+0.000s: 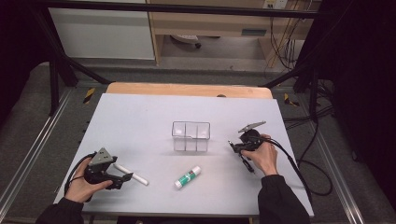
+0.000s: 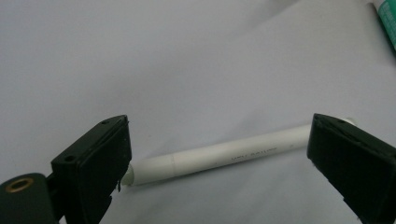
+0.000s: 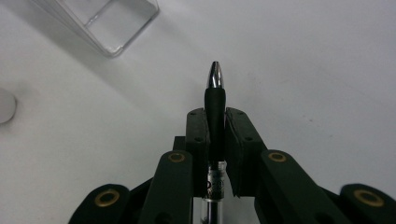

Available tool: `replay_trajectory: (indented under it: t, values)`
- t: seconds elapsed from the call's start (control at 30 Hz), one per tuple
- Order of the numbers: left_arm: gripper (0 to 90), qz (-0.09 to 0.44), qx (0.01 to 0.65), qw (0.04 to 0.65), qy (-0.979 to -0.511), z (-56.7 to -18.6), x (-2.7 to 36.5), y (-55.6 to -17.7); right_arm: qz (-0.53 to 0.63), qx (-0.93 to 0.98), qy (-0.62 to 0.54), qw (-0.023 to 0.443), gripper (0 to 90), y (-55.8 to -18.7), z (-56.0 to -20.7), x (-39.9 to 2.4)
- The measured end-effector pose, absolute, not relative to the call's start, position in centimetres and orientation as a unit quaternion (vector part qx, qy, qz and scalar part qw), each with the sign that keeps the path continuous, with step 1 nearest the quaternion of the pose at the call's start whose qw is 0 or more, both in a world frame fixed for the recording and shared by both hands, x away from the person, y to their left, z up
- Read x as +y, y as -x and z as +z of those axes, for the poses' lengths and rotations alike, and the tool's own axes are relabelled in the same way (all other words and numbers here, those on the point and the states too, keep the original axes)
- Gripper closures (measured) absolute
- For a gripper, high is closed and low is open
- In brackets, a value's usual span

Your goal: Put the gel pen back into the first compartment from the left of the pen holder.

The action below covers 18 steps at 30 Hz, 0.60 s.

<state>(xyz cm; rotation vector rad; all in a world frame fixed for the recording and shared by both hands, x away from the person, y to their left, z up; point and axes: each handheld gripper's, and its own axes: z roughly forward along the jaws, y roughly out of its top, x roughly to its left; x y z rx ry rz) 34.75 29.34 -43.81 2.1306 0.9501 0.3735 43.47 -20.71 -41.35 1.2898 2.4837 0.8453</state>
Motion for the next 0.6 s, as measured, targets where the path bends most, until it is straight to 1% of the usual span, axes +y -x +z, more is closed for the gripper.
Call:
replay_trajectory:
  t: [0.6]
  values:
    - [6.5,0.146,0.372,0.380,-0.834,-43.8,29.3,-34.7,0.382,0.815,-0.413,0.138,80.3,-41.5,-39.1,-20.9]
